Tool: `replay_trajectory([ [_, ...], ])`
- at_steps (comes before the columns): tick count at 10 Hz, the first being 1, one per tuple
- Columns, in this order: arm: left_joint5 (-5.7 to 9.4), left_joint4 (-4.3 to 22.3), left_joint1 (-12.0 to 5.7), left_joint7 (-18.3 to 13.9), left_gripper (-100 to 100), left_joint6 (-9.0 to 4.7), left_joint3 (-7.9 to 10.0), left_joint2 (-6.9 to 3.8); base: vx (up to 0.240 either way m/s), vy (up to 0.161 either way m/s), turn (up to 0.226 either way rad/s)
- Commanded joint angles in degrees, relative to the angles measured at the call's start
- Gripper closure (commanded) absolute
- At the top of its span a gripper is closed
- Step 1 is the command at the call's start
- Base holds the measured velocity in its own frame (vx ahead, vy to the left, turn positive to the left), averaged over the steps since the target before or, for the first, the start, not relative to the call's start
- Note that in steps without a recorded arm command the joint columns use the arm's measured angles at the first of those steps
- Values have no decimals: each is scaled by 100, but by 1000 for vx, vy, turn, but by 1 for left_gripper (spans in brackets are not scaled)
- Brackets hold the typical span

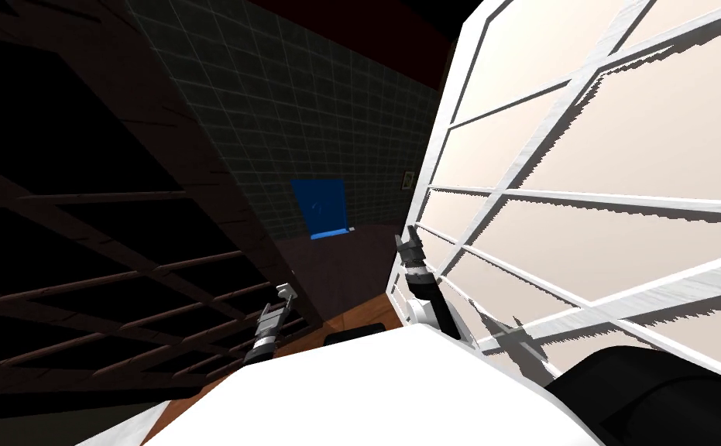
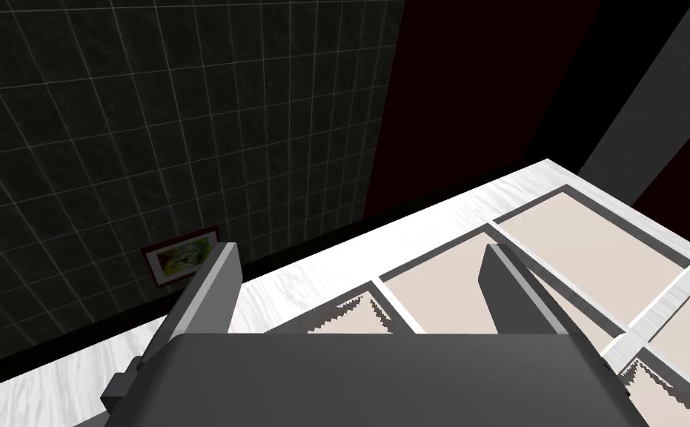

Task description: Pull the door open

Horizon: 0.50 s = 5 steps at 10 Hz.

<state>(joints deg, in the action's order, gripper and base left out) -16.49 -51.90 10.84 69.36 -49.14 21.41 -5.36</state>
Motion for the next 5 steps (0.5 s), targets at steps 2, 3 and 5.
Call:
replay_trajectory([
  [2,86,232,-27,-40,-100,-149,109,-111,189,17,-81],
  [3,63,169,-17,-26,-100,-108,81,-78,92,10,-16],
  [5,63,169,-17,-26,100,-108,81,-78,-27,-1,16],
])
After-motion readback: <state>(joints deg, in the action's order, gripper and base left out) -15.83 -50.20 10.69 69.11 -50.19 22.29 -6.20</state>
